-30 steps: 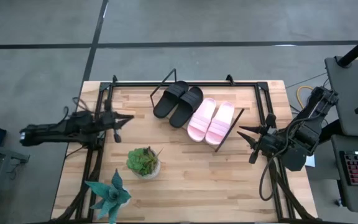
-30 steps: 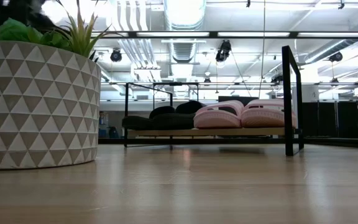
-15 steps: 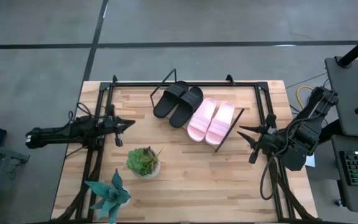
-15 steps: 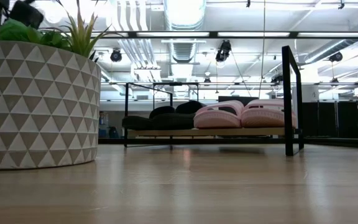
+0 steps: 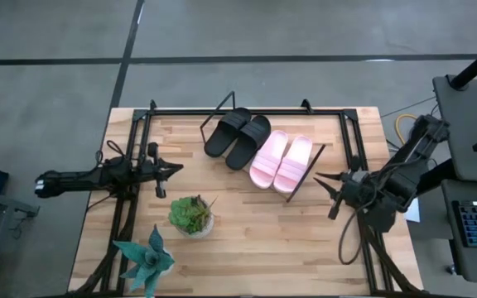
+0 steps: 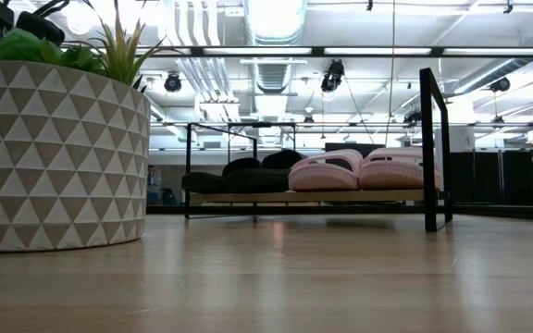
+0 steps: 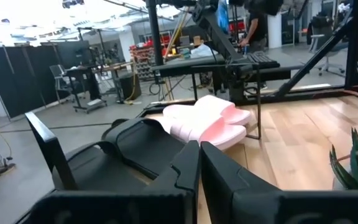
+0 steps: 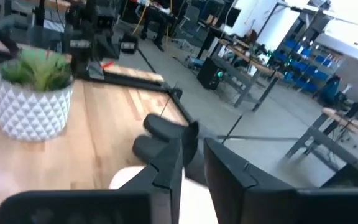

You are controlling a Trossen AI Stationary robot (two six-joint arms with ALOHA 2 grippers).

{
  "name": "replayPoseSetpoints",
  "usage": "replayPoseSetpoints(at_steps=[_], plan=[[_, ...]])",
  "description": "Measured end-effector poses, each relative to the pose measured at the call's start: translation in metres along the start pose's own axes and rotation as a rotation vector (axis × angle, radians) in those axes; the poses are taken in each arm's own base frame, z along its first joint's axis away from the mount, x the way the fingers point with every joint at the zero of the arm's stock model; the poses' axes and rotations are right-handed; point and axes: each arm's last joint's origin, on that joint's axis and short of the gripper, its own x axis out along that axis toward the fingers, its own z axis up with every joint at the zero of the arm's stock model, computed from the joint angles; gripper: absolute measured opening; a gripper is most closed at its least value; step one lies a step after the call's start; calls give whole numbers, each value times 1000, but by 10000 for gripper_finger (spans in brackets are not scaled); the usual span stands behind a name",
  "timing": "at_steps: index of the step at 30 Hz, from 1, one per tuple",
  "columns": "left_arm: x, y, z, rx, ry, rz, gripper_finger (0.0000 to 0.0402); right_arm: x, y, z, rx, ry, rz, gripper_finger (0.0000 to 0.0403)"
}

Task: Pick and place slides into the shelf
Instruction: Return to Home Position

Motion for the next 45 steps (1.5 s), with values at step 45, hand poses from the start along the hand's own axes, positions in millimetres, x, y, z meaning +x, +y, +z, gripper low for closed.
replayPoseSetpoints(at_steps=[45], plan=[[2,2,-4,46,57,90,0,51,-46,-122,60,-306,469,8]])
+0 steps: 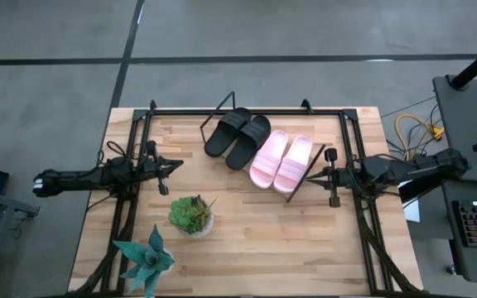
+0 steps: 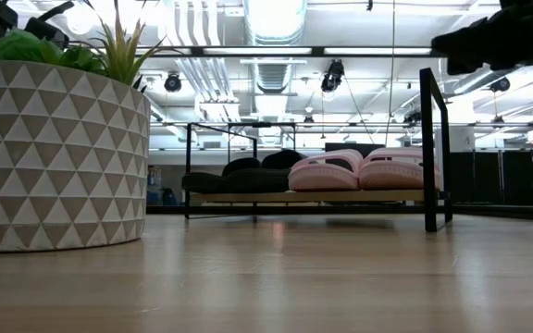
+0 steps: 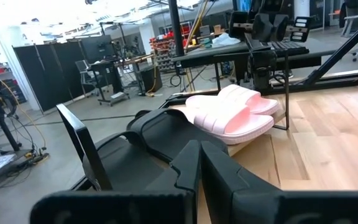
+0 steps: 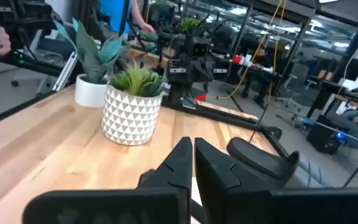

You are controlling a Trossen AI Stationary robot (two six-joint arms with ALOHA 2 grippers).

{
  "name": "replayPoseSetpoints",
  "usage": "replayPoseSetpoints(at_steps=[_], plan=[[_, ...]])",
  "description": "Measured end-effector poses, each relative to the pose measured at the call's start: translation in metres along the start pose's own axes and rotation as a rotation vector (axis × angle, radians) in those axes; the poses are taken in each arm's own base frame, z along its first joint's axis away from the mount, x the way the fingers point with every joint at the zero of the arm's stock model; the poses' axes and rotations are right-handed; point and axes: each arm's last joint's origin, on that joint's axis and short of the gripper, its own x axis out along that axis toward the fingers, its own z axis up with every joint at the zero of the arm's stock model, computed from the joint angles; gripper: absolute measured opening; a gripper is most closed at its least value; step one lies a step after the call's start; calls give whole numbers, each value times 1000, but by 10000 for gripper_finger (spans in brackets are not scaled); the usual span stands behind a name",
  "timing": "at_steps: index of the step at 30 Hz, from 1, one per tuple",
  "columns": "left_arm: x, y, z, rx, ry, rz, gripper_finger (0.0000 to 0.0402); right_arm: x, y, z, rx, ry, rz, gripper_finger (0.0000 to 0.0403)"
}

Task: Pick and place slides into the shelf
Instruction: Return to Home Position

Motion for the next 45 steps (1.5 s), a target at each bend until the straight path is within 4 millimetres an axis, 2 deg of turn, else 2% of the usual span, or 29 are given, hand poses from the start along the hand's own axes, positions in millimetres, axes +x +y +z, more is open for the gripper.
replayPoseSetpoints(at_steps=[8,14,24,28,36,45], plan=[[0,0,0,12,3,0,0,-19,-1,-5,44,33,8,8],[0,0,-1,12,6,-1,0,-35,-1,-12,75,-5,-6,8],[1,-2,-2,-88,14,-61,0,-26,7,-37,139,29,26,8],[1,-6,-1,-99,2,-170,0,-25,9,-38,154,11,59,8],[-2,-7,1,-147,-31,-260,0,-25,9,-38,143,6,53,8],[-2,-7,2,-148,-42,-263,0,-25,9,-38,137,8,51,8]])
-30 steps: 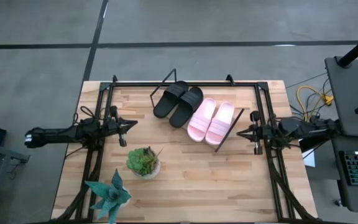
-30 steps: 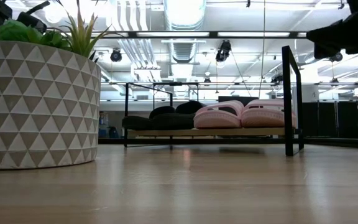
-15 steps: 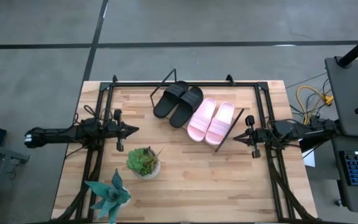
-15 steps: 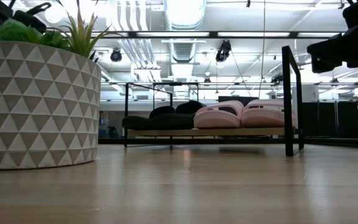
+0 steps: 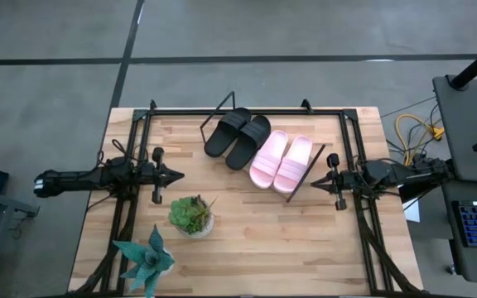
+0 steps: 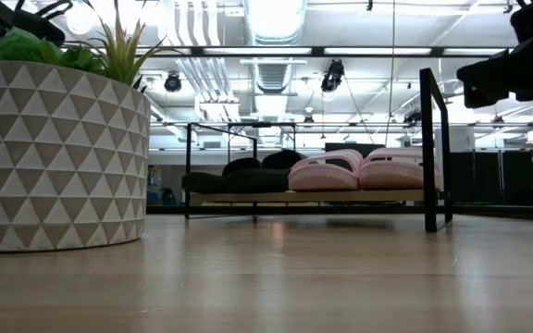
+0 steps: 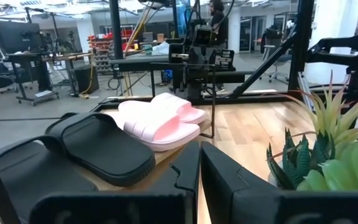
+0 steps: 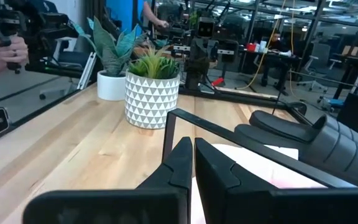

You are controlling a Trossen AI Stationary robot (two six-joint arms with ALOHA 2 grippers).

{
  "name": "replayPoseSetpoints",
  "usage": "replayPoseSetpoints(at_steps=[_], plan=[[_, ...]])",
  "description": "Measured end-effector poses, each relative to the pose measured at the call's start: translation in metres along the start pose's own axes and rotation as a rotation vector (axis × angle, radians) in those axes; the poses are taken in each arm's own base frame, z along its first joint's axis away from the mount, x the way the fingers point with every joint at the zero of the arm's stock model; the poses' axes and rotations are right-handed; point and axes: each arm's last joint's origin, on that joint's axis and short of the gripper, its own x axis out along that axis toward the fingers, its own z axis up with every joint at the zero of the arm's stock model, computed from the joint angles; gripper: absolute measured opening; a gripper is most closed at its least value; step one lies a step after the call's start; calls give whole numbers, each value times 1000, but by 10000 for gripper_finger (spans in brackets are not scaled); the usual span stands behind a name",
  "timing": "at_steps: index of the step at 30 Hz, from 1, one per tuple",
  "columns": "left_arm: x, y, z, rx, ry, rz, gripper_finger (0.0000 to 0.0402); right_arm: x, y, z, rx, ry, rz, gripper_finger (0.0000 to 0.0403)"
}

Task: Pick and place slides into the shelf
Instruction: Return to Home Position

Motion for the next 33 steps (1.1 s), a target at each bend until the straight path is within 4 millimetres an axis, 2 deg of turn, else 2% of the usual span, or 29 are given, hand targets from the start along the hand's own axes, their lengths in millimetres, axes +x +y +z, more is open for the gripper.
replayPoseSetpoints(at_steps=[7,33], plan=[[0,0,0,0,-4,-6,0,1,0,-1,55,8,1,9],[0,0,0,1,4,-10,0,1,0,-1,25,7,0,9]])
